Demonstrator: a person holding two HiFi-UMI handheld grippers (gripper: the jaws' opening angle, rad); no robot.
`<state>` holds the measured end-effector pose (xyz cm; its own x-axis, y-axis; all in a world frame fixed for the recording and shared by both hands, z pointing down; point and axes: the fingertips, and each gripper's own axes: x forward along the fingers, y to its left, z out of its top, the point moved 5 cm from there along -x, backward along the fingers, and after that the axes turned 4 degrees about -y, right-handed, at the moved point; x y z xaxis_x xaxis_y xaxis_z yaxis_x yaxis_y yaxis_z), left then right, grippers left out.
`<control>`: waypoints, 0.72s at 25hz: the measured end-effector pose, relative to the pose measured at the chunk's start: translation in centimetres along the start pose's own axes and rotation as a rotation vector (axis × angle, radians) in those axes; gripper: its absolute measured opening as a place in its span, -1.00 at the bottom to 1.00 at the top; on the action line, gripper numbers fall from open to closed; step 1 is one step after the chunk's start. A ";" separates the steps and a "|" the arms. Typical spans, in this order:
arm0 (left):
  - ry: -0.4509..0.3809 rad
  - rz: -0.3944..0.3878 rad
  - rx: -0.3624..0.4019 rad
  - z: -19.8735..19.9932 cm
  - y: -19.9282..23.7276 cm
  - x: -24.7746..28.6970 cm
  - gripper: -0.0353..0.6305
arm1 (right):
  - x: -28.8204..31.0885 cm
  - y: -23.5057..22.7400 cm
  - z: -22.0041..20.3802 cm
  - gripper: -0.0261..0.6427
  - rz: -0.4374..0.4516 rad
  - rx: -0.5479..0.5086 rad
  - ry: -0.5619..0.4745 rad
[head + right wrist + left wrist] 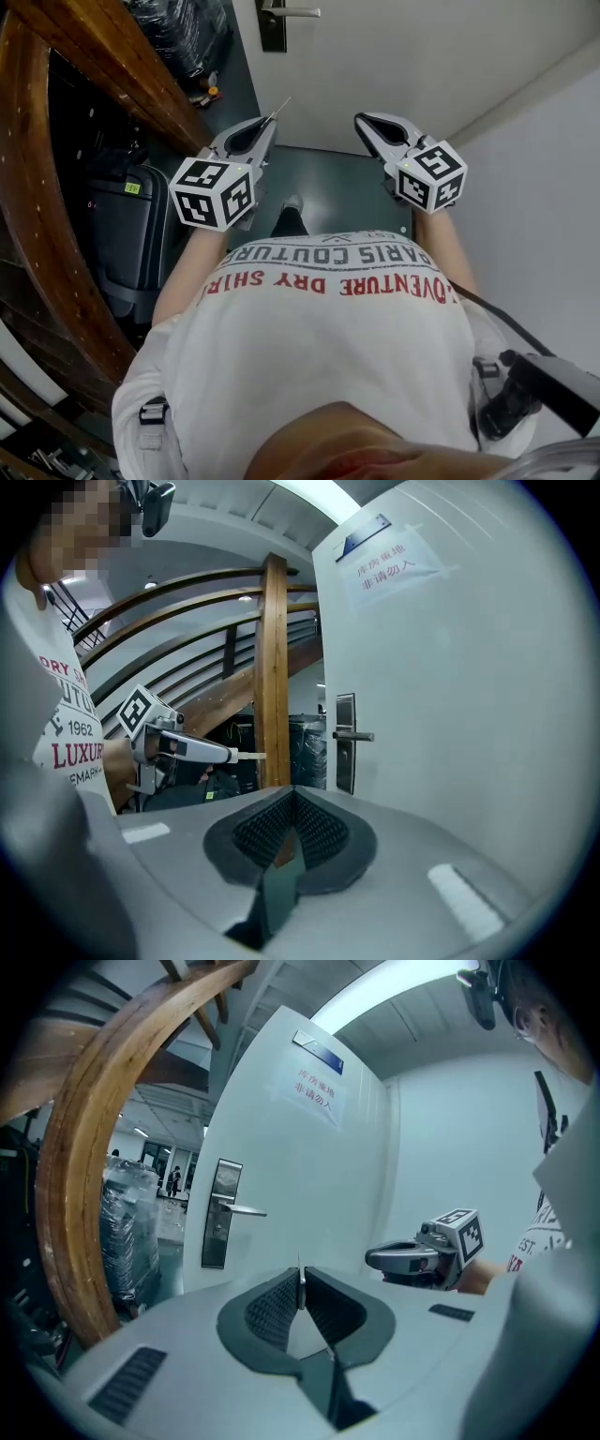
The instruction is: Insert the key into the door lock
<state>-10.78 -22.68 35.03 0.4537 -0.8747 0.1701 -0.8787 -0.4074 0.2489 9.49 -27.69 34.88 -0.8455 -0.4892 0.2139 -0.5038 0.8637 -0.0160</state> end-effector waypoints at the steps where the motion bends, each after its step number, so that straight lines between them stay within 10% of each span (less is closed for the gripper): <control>1: 0.012 -0.003 -0.003 -0.2 0.8 0.9 -0.82 | 0.9 -0.8 -0.2 -0.91 0.000 0.004 0.005; 10: 0.097 -0.011 -0.031 -0.9 8.0 8.5 -0.82 | 9.7 -8.9 1.1 -0.90 -0.006 -0.065 -0.033; 18: 0.133 -0.002 -0.052 -0.4 12.8 12.3 -0.82 | 18.1 -15.9 5.3 -0.38 0.062 -0.156 -0.136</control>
<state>-16.41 -38.59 40.70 0.4745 -0.8298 0.2937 -0.8703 -0.3921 0.2980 1.28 -50.89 33.86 -0.8955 -0.4373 0.0829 -0.4254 0.8957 0.1291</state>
